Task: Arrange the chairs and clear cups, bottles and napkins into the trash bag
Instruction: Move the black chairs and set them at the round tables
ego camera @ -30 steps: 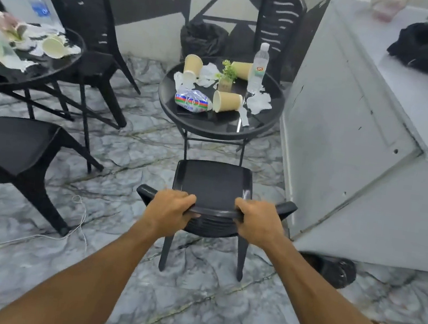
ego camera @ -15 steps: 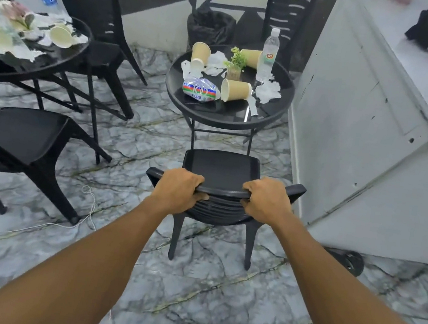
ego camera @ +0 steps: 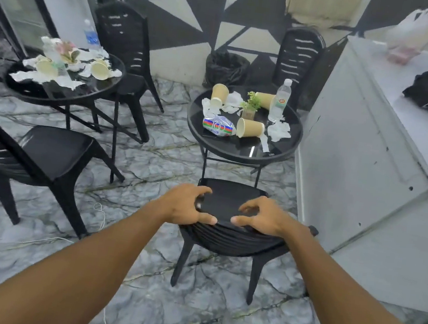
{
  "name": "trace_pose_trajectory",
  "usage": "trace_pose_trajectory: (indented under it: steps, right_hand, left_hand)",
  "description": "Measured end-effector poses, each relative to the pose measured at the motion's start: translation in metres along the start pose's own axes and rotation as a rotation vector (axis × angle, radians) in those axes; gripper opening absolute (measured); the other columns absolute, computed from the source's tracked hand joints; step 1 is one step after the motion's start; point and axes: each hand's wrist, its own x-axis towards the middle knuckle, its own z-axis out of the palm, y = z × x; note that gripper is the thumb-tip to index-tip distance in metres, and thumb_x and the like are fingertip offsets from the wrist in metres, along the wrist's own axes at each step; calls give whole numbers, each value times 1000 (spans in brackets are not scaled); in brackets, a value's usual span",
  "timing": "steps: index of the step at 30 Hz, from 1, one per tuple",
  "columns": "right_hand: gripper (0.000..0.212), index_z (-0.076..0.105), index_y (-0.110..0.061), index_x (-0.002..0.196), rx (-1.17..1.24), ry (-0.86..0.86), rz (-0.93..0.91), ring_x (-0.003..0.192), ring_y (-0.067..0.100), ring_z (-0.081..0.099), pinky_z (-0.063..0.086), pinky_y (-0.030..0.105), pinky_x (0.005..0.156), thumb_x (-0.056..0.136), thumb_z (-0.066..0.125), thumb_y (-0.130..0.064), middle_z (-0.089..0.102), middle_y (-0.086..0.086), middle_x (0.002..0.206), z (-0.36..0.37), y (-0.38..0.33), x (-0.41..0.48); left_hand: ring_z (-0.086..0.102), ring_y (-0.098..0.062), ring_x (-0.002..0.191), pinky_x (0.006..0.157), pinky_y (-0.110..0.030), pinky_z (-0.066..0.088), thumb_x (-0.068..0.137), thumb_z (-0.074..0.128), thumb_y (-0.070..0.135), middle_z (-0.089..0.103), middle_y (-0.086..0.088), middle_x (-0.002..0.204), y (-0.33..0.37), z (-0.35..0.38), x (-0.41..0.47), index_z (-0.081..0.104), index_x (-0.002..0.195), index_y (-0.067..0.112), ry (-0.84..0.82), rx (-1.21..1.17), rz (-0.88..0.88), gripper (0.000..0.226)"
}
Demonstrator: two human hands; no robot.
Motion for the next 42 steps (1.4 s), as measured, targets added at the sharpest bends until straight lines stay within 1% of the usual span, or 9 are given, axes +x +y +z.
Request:
trace_pose_trajectory:
  steps: [4, 12, 15, 18, 22, 26, 31, 38, 42]
  right_hand:
    - [53, 66, -19, 120, -67, 146, -99, 110, 18, 63, 51, 39, 96, 83, 65, -56, 68, 0, 121, -7, -78, 52]
    - [47, 61, -25, 127, -214, 236, -143, 123, 21, 55, 45, 35, 98, 82, 66, -39, 61, 0, 132, -19, -205, 191]
    - [45, 62, -25, 124, -195, 222, -98, 114, 23, 58, 47, 34, 93, 81, 66, -37, 64, 1, 123, -30, -234, 241]
    - [20, 65, -32, 100, -210, 219, -87, 97, 24, 58, 45, 31, 82, 80, 68, -35, 64, 1, 102, -49, -254, 289]
    - [37, 66, -14, 113, -192, 254, -37, 103, 27, 63, 53, 39, 89, 80, 68, -30, 69, 4, 110, -78, -273, 351]
    - [34, 68, -19, 109, -169, 278, 9, 105, 25, 63, 54, 38, 87, 77, 65, -29, 69, 4, 110, -104, -278, 433]
    - [52, 57, -24, 131, -174, 233, 43, 113, 25, 59, 52, 37, 89, 80, 63, -29, 60, 5, 129, -144, -284, 553]
    - [53, 55, -26, 133, -163, 191, 103, 122, 28, 53, 47, 38, 94, 80, 62, -35, 55, 7, 134, -221, -303, 700]
    - [50, 57, -24, 132, -139, 202, 155, 121, 29, 53, 49, 40, 96, 83, 61, -30, 55, 8, 133, -262, -301, 778]
  left_hand:
    - [51, -26, 130, 104, -43, 44, 82, 64, 63, 54, -6, 144, -39, -63, 9, 46, 145, 25, 148, 19, -97, 77]
    - [48, -32, 128, 98, -45, 49, 86, 66, 31, 51, -13, 139, -155, -177, 76, 42, 148, 20, 179, 205, -152, 67]
    - [52, -31, 123, 95, -44, 51, 85, 65, 25, 54, -11, 136, -193, -213, 111, 44, 145, 17, 136, 219, -148, 64]
    - [54, -30, 120, 93, -45, 53, 84, 64, 24, 55, -10, 135, -219, -250, 151, 46, 142, 19, 97, 244, -119, 62]
    - [50, -32, 125, 95, -45, 51, 86, 62, 18, 50, -12, 141, -244, -294, 210, 43, 146, 19, 63, 251, -91, 63]
    - [50, -31, 125, 87, -38, 48, 88, 61, 18, 46, -12, 144, -272, -333, 282, 41, 147, 18, 41, 262, -84, 62]
    - [46, -31, 132, 100, -41, 47, 88, 62, 21, 42, -11, 150, -304, -383, 382, 40, 149, 18, -20, 273, -124, 65]
    - [53, -30, 122, 94, -41, 52, 84, 60, 19, 53, -12, 138, -331, -470, 532, 49, 139, 14, -35, 275, -104, 56]
    - [52, -32, 125, 95, -43, 51, 89, 59, 16, 48, -14, 145, -349, -502, 626, 43, 147, 14, -86, 288, -54, 60]
